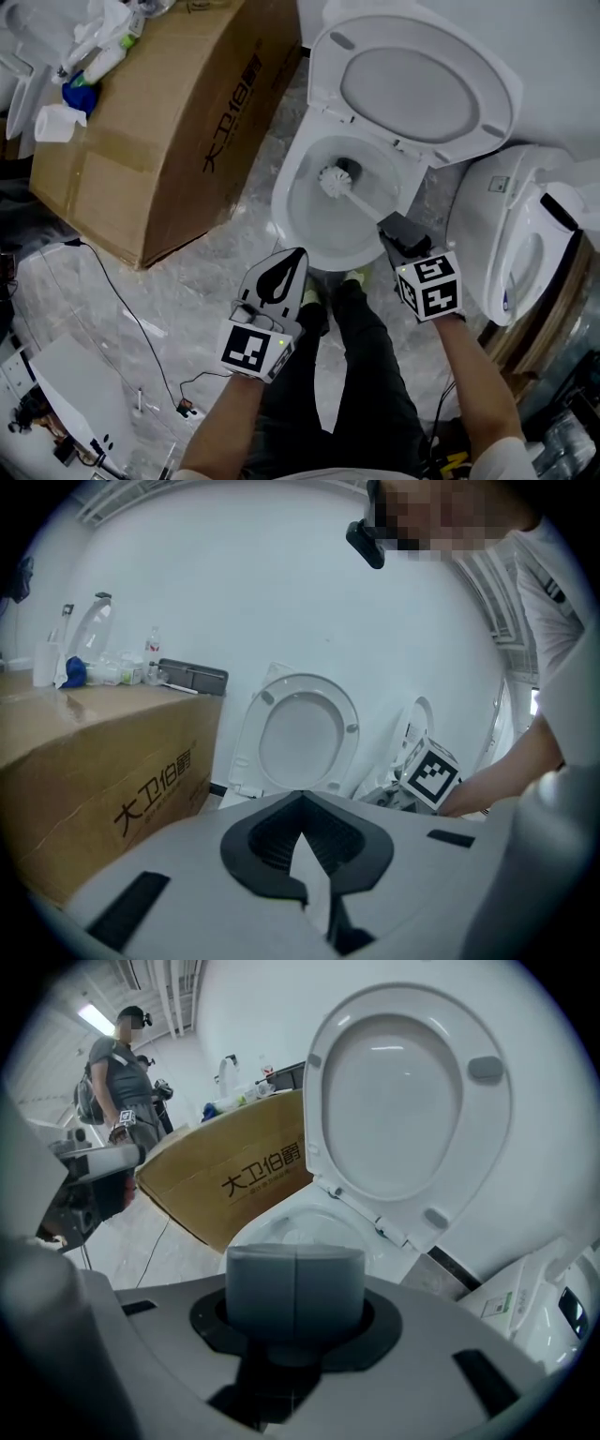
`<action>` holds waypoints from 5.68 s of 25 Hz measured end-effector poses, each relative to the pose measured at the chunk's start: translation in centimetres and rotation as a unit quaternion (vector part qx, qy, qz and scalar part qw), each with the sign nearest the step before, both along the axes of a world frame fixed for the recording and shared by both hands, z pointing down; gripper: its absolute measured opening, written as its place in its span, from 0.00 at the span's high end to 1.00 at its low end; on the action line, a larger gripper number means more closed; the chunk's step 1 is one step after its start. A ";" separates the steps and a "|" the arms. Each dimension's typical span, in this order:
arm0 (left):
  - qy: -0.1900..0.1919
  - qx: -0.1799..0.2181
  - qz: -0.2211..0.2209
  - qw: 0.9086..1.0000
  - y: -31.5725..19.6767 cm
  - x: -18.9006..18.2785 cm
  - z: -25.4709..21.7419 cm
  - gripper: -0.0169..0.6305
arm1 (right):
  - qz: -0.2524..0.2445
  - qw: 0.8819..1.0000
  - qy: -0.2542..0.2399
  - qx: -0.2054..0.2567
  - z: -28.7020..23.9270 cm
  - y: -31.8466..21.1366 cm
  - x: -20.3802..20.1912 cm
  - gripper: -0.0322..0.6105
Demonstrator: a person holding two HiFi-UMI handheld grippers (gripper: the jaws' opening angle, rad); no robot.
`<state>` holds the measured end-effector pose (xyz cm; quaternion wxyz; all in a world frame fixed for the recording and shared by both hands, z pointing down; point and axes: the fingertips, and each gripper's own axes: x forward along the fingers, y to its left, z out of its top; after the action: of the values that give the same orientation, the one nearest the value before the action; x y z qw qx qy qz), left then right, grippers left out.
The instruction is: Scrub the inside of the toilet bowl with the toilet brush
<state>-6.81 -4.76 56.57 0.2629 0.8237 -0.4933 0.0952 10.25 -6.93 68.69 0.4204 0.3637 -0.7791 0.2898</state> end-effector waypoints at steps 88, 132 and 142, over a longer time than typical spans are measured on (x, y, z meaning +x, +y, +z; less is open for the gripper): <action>-0.003 -0.015 0.010 1.000 0.1 0.0 5.9 0.96 | -0.062 0.986 0.143 0.055 13.1 -0.7 -1.3 0.71; 0.048 0.063 0.097 0.992 7.5 5.7 -36.8 0.96 | 0.048 0.961 -0.164 0.216 -47.4 12.5 1.9 0.71; 0.058 0.111 0.085 0.988 5.8 6.3 -41.3 0.96 | 0.036 0.946 -0.174 0.270 -51.8 11.7 2.2 0.71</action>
<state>-0.51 1.07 15.31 0.1887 0.8911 -0.4126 0.0141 12.49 4.79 16.93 0.1537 0.4356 -0.8754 0.1424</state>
